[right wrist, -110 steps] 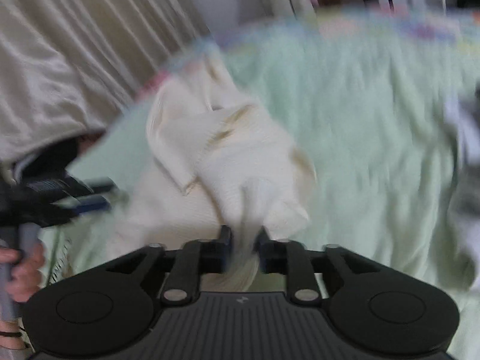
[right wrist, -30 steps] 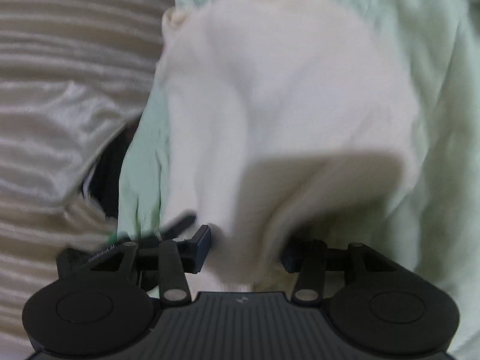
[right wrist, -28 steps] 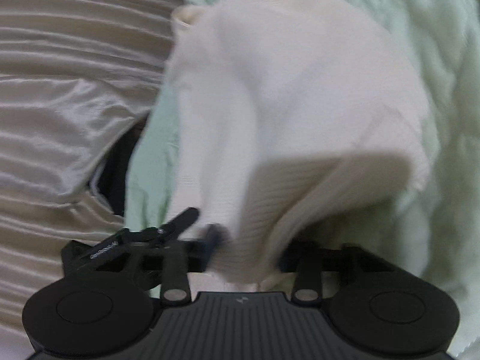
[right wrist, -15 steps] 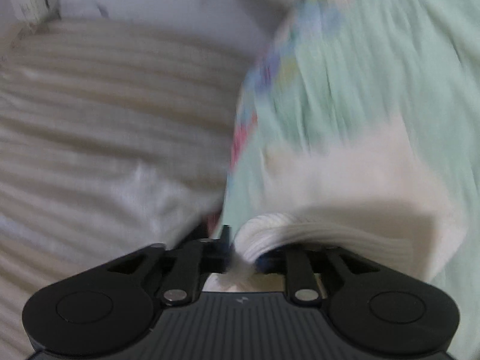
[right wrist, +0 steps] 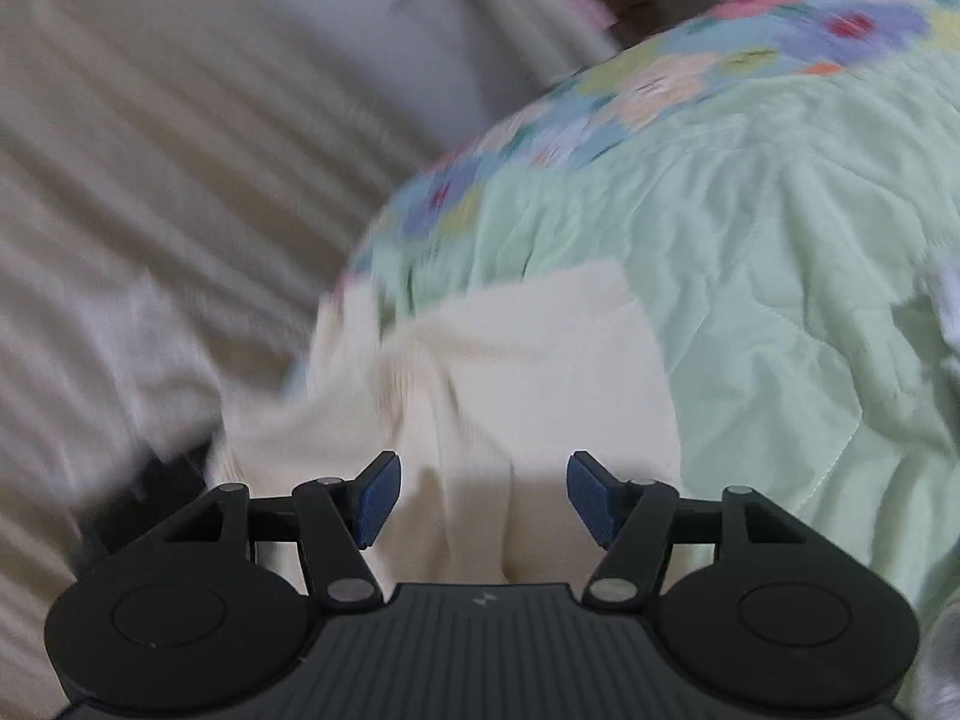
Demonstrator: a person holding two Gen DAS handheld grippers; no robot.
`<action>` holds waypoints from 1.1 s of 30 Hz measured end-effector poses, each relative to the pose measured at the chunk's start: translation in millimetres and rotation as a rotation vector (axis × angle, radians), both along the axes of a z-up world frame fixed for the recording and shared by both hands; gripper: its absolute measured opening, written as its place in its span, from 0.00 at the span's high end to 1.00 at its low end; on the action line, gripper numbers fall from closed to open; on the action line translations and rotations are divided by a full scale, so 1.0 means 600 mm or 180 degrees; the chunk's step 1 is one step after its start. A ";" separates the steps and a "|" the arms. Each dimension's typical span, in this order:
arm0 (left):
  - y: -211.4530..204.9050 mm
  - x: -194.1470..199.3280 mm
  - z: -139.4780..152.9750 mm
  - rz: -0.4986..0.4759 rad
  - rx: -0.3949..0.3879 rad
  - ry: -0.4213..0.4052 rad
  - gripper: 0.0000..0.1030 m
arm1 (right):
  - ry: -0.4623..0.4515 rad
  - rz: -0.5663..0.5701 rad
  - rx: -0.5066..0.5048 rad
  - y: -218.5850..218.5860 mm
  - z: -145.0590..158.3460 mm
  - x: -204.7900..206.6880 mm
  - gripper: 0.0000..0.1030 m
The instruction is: Fold large clothes
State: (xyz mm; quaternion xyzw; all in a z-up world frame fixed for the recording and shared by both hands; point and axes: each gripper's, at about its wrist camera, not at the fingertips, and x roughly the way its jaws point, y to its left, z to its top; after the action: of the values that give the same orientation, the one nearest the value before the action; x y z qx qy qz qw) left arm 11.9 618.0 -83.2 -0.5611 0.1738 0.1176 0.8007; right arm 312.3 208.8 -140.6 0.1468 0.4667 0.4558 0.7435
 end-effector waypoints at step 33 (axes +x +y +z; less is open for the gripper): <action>-0.048 0.062 0.051 -0.0256 0.1077 0.1532 0.06 | -0.0754 -0.0769 -0.0178 -0.003 -0.071 -0.018 0.61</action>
State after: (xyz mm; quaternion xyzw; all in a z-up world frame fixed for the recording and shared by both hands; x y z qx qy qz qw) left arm 49.0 589.3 -52.4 -0.3682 0.3587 0.2428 0.8227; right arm 301.7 206.8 -183.0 0.1264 0.3672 0.3640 0.8465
